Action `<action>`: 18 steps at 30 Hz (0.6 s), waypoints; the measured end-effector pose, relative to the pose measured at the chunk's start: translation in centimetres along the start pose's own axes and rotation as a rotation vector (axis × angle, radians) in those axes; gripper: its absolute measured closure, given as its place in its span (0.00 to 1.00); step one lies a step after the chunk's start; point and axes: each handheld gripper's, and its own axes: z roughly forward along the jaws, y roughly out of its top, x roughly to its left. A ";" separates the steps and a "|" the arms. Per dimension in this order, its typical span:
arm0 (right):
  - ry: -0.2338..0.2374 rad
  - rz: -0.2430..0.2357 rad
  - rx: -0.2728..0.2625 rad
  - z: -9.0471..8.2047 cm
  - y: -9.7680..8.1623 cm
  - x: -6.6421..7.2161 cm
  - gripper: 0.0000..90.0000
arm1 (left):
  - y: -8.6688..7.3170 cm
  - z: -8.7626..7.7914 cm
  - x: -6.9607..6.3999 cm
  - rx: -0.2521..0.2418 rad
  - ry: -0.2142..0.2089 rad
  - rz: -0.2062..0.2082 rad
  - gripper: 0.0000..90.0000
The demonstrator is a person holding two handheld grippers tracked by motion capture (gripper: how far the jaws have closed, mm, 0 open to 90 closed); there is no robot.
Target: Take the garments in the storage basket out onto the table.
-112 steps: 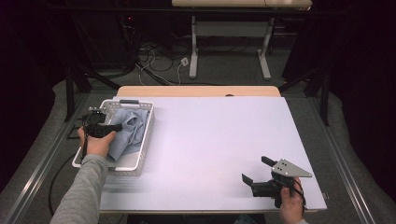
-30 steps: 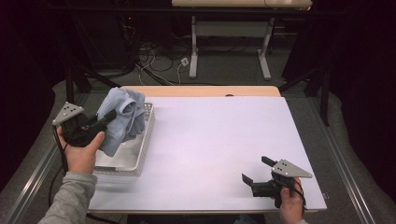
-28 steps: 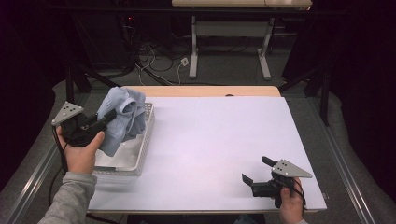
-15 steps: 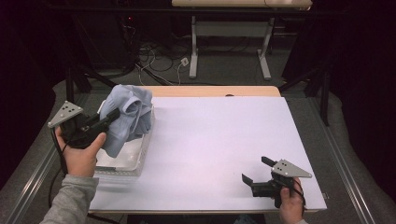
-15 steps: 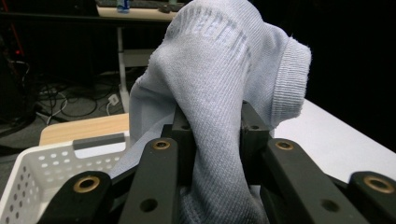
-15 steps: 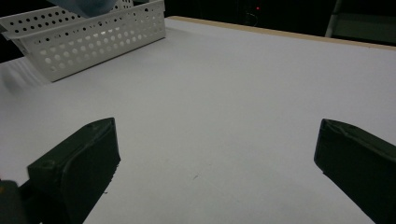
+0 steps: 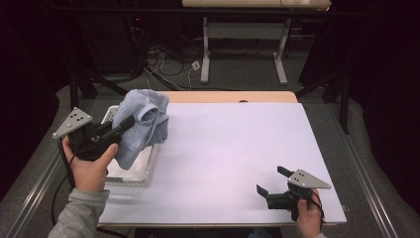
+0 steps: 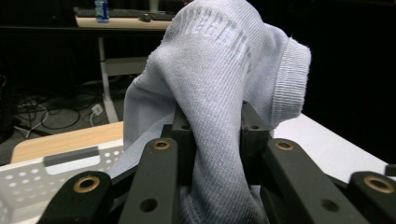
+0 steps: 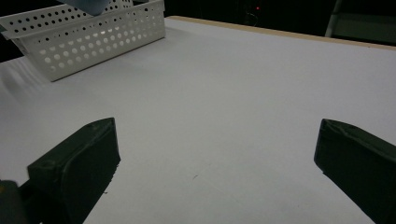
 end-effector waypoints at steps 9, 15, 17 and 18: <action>0.004 0.000 -0.007 0.0 0.0 0.0 0.00 | 0.1 0.2 -1.8 -0.005 -0.054 0.019 0.82; 0.005 -0.002 -0.005 -0.1 0.0 0.0 0.00 | 0.0 0.4 -2.8 -0.005 -0.090 0.031 0.82; 0.005 -0.003 -0.004 -0.1 0.0 0.0 0.00 | -0.1 0.6 -3.2 -0.006 -0.101 0.031 0.82; 0.004 -0.003 -0.004 -0.1 0.0 0.0 0.00 | -0.2 0.7 -3.4 -0.003 -0.107 0.032 0.82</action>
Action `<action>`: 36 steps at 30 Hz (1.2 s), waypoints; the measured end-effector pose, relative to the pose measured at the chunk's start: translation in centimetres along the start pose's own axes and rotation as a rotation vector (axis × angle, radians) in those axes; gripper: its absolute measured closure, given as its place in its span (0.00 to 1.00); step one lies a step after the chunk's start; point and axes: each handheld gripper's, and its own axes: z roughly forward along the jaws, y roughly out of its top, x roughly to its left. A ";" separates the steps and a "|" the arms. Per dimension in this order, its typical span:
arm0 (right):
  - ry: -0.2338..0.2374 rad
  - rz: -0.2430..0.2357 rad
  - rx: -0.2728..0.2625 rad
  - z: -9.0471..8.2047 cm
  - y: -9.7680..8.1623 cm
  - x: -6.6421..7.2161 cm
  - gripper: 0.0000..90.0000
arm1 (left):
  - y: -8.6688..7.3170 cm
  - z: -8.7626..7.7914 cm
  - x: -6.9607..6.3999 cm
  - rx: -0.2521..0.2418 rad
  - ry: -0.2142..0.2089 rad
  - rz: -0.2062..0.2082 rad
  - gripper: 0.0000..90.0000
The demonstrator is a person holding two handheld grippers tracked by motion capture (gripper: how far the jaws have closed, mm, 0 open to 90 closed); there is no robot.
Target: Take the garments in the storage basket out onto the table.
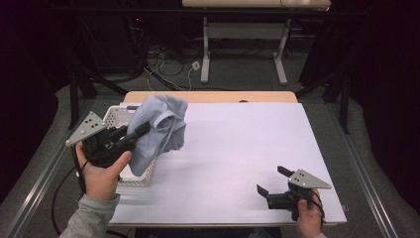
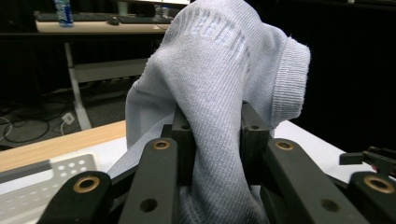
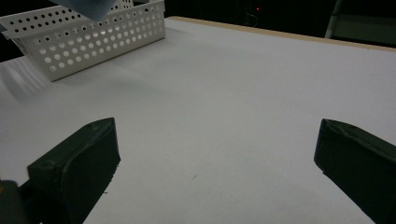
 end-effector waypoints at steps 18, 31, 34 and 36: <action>-0.005 0.004 -0.007 -0.1 0.0 -0.1 0.00 | -2.8 3.7 -2.9 0.062 -0.117 -0.010 0.82; -0.005 -0.006 -0.009 -0.2 0.1 -0.2 0.00 | -3.7 5.9 -4.7 0.088 -0.171 -0.011 0.82; -0.007 -0.001 -0.003 -0.3 0.1 -0.2 0.00 | -3.9 6.1 -5.1 0.089 -0.182 -0.016 0.82; -0.007 -0.001 -0.004 -0.3 0.1 -0.2 0.00 | -4.0 6.3 -5.2 0.087 -0.188 -0.021 0.82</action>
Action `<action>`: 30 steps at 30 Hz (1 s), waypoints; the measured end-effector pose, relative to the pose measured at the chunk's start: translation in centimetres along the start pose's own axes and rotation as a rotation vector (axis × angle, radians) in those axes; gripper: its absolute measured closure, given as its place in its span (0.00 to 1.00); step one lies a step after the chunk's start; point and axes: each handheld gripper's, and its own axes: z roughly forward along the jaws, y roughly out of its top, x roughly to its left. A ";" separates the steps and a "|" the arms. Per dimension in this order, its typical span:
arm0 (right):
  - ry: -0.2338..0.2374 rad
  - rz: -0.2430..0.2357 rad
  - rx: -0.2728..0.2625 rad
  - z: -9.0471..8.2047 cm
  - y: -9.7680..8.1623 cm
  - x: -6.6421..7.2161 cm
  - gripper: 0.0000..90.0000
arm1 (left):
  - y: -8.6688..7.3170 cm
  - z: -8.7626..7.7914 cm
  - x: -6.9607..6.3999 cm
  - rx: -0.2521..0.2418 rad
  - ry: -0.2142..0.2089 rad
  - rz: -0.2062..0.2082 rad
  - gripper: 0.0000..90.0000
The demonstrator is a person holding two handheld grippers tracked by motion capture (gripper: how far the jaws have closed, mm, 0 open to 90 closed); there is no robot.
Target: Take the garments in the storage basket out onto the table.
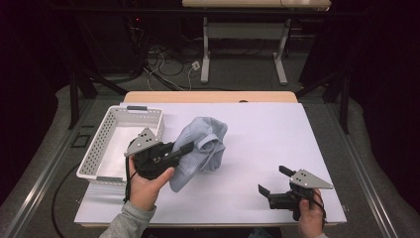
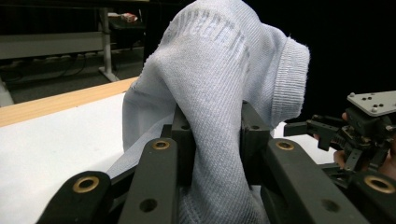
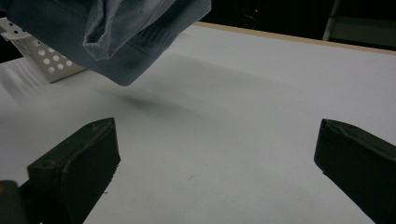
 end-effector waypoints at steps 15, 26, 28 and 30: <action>-0.001 0.001 0.005 0.0 0.0 0.0 0.00 | -1.8 1.5 1.1 0.034 0.003 -0.057 0.81; 0.004 0.008 -0.002 0.2 -0.1 -0.1 0.00 | -3.2 3.5 3.3 0.087 0.053 -0.093 0.80; 0.003 0.008 -0.002 0.1 -0.1 -0.2 0.00 | -3.4 4.0 3.7 0.095 0.063 -0.096 0.80; 0.003 0.008 -0.006 0.1 -0.1 -0.2 0.00 | -3.7 4.4 4.0 0.109 0.073 -0.110 0.80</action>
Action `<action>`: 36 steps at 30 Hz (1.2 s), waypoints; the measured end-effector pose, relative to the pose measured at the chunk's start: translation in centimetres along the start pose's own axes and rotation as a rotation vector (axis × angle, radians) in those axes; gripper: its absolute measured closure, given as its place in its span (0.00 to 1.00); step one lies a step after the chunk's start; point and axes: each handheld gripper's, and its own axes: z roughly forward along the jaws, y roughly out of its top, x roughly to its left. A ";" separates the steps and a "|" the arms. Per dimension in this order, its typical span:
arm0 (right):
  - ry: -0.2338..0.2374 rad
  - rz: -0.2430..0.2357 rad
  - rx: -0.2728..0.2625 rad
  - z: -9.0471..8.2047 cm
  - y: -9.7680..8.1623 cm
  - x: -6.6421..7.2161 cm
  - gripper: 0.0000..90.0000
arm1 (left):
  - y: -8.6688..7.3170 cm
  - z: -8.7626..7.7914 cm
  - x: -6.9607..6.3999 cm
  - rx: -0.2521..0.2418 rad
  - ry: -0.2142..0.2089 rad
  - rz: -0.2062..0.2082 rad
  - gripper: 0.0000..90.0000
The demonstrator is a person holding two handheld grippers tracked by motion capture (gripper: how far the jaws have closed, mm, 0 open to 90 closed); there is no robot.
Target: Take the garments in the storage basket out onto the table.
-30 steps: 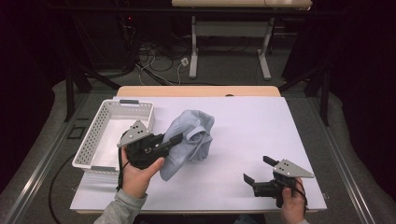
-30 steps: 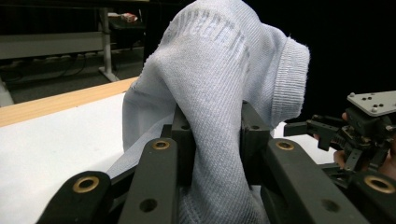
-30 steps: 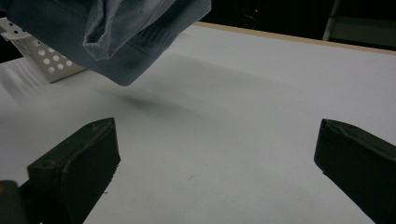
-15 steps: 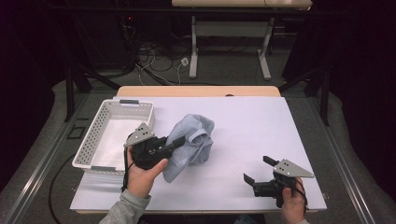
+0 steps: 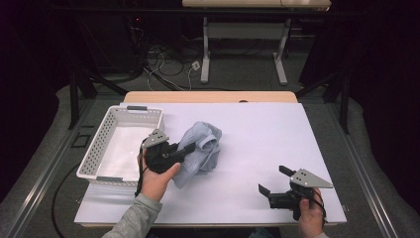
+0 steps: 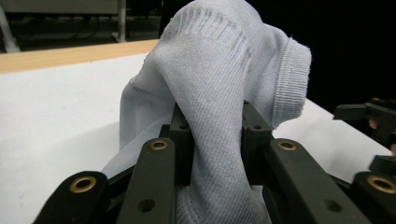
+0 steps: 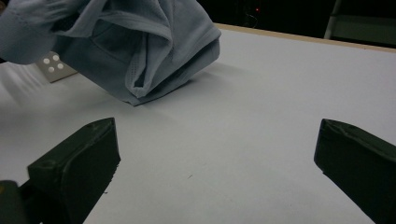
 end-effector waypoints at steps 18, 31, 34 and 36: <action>0.005 -0.001 0.003 0.1 -0.1 -0.1 0.00 | -2.4 3.6 2.5 0.073 0.116 -0.026 0.74; 0.006 0.002 0.012 0.0 -0.1 0.0 0.00 | -4.9 5.4 3.4 0.102 0.166 0.019 0.68; 0.007 -0.003 0.010 0.0 -0.1 0.0 0.00 | -5.2 5.7 3.4 0.101 0.170 0.028 0.67; 0.005 0.000 0.004 0.0 -0.1 0.0 0.00 | -5.4 5.8 3.4 0.098 0.175 0.025 0.66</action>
